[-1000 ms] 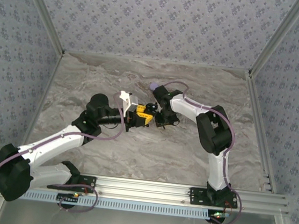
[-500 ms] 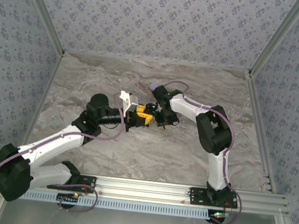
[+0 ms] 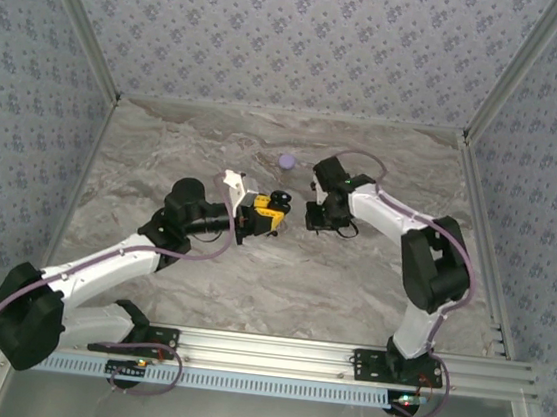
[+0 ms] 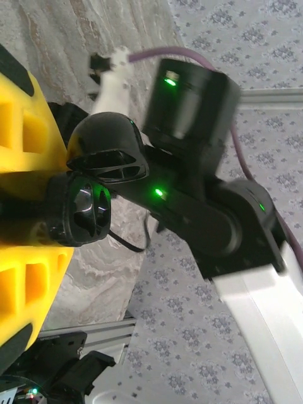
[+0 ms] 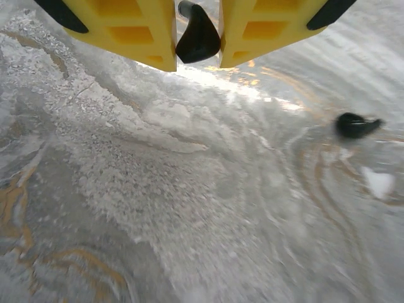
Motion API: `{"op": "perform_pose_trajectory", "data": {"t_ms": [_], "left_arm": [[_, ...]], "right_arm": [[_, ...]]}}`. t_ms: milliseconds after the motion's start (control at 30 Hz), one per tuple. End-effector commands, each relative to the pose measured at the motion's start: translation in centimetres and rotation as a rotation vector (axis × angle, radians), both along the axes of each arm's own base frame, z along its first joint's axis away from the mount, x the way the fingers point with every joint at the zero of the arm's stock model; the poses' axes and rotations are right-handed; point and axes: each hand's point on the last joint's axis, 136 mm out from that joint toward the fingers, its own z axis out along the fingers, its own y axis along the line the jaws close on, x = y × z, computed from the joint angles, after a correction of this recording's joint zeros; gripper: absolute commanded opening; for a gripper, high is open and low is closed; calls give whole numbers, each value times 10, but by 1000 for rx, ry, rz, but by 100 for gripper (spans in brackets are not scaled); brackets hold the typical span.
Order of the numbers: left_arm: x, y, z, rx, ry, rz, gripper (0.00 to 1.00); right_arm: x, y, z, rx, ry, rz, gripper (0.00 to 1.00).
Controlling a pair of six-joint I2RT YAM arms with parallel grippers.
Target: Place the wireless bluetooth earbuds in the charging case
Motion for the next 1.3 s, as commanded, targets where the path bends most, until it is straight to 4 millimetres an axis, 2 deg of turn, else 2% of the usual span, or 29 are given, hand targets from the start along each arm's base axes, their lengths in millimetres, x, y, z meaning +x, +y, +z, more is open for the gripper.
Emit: {"op": "perform_pose_trajectory", "data": {"t_ms": [0, 67, 167, 367, 700, 800, 867, 1100, 1267], "left_arm": [[7, 2, 18, -63, -55, 35, 21], [10, 3, 18, -69, -56, 52, 21], [15, 5, 20, -85, -65, 80, 21], [21, 8, 21, -100, -84, 122, 21], [24, 8, 21, -109, -99, 141, 21], [27, 8, 21, -110, -100, 154, 21], [27, 8, 20, -107, -102, 162, 21], [30, 7, 21, -107, -109, 177, 21], [31, 6, 21, -104, -111, 176, 21]], "right_arm": [[3, 12, 31, 143, -63, -11, 22], [7, 13, 49, 191, -105, -17, 22], [1, 10, 61, 240, -128, -26, 22], [-1, 13, 108, 353, -228, -14, 22], [-10, 26, 188, 543, -369, 28, 23], [-14, 29, 203, 571, -390, 41, 23], [-15, 31, 224, 598, -426, 52, 23], [-27, 41, 259, 666, -486, 92, 24], [-34, 53, 278, 706, -515, 121, 24]]}}
